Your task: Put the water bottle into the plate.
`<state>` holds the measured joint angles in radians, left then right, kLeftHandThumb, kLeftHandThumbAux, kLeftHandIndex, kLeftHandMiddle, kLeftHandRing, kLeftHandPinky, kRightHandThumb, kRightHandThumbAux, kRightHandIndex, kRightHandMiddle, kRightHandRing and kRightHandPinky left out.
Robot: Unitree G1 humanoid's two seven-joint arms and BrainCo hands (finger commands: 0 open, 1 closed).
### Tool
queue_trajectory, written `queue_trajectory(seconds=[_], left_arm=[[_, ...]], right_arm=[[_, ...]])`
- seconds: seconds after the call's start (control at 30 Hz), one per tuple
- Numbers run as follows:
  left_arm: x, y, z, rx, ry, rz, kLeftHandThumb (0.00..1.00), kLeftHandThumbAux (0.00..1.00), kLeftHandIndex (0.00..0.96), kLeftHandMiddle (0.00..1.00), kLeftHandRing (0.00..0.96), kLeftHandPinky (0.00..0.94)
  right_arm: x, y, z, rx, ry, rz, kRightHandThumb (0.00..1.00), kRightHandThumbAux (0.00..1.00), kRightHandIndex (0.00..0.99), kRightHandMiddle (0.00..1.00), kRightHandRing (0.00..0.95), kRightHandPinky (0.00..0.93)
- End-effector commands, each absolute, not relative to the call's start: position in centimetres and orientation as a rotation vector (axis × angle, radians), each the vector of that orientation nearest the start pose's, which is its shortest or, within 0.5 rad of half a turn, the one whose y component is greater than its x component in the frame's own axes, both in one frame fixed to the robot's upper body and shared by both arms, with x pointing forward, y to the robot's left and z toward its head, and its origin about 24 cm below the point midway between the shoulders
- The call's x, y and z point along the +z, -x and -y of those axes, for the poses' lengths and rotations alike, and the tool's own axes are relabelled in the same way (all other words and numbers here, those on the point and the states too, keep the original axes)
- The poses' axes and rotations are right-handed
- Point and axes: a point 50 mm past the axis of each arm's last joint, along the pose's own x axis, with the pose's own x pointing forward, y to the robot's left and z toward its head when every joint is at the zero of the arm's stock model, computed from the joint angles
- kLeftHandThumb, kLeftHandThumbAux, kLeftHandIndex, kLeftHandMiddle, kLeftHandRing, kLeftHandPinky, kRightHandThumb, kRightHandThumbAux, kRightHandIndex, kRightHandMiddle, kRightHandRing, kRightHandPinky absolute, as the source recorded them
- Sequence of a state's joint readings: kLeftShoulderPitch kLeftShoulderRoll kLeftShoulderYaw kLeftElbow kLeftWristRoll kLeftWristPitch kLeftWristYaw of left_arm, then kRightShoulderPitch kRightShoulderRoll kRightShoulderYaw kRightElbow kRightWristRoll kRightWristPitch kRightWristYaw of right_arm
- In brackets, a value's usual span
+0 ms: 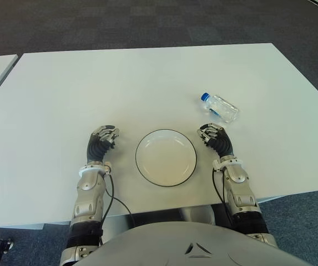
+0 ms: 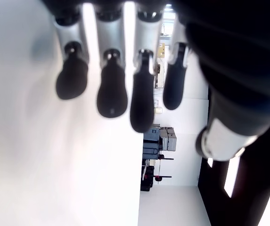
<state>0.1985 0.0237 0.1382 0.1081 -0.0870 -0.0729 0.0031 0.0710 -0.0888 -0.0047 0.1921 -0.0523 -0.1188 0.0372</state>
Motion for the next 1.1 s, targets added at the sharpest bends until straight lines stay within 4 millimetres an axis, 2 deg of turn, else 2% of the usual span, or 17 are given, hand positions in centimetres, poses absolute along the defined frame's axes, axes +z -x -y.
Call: queue_trajectory(seconds=[0.03, 0.27, 0.5, 0.73, 0.8, 0.87, 0.9, 0.93, 1.0, 1.03, 1.1], left_arm=[[-3.0, -19.2, -19.9, 0.208, 0.054, -0.283, 0.84, 0.677, 0.405, 0.566, 0.735, 0.729], [-3.0, -19.2, -19.9, 0.209, 0.063, -0.285, 0.84, 0.677, 0.404, 0.564, 0.735, 0.728], [-3.0, -19.2, -19.9, 0.21, 0.058, -0.288, 0.839, 0.677, 0.404, 0.561, 0.73, 0.718], [-3.0, -19.3, -19.8, 0.207, 0.052, -0.289, 0.839, 0.677, 0.405, 0.56, 0.727, 0.718], [-3.0, -19.3, -19.8, 0.208, 0.054, -0.287, 0.839, 0.677, 0.405, 0.56, 0.727, 0.718], [-3.0, -19.3, -19.8, 0.209, 0.056, -0.284, 0.84, 0.677, 0.405, 0.561, 0.727, 0.718], [-3.0, -19.3, -19.8, 0.209, 0.057, -0.283, 0.84, 0.677, 0.405, 0.562, 0.728, 0.721], [-3.0, -19.3, -19.8, 0.209, 0.057, -0.282, 0.84, 0.677, 0.405, 0.562, 0.729, 0.722], [-3.0, -19.3, -19.7, 0.209, 0.056, -0.28, 0.84, 0.677, 0.405, 0.564, 0.732, 0.727], [-3.0, -19.3, -19.7, 0.208, 0.054, -0.279, 0.84, 0.677, 0.405, 0.565, 0.733, 0.728], [-3.0, -19.3, -19.7, 0.209, 0.057, -0.277, 0.84, 0.678, 0.404, 0.566, 0.735, 0.729]], right_arm=[[-1.6, -22.6, 17.3, 0.021, 0.141, -0.197, 0.705, 0.729, 0.438, 0.73, 0.73, 0.735], [-1.5, -22.7, 17.2, 0.007, 0.284, -0.145, 0.706, 0.729, 0.436, 0.728, 0.731, 0.742], [-1.9, -23.0, 17.0, -0.031, 0.575, -0.116, 0.704, 0.729, 0.434, 0.733, 0.745, 0.761], [-2.9, -24.1, 16.5, -0.07, 0.834, -0.062, 0.702, 0.729, 0.429, 0.727, 0.749, 0.755], [-2.9, -24.4, 16.4, -0.059, 0.892, -0.048, 0.7, 0.73, 0.425, 0.67, 0.71, 0.719], [-2.8, -24.7, 16.3, -0.037, 0.941, -0.035, 0.696, 0.731, 0.417, 0.551, 0.611, 0.635], [-2.7, -24.8, 16.3, -0.026, 0.96, -0.03, 0.692, 0.732, 0.412, 0.469, 0.528, 0.563], [-2.4, -25.1, 16.2, -0.008, 0.986, -0.018, 0.69, 0.732, 0.41, 0.439, 0.499, 0.537], [-2.1, -25.4, 16.1, 0.009, 1.013, -0.005, 0.685, 0.732, 0.405, 0.291, 0.339, 0.391], [-1.8, -25.6, 16.1, 0.018, 1.025, 0.004, 0.685, 0.732, 0.404, 0.27, 0.317, 0.37], [-1.5, -26.2, 16.0, 0.032, 1.061, 0.027, 0.509, 0.743, 0.228, 0.18, 0.215, 0.262]])
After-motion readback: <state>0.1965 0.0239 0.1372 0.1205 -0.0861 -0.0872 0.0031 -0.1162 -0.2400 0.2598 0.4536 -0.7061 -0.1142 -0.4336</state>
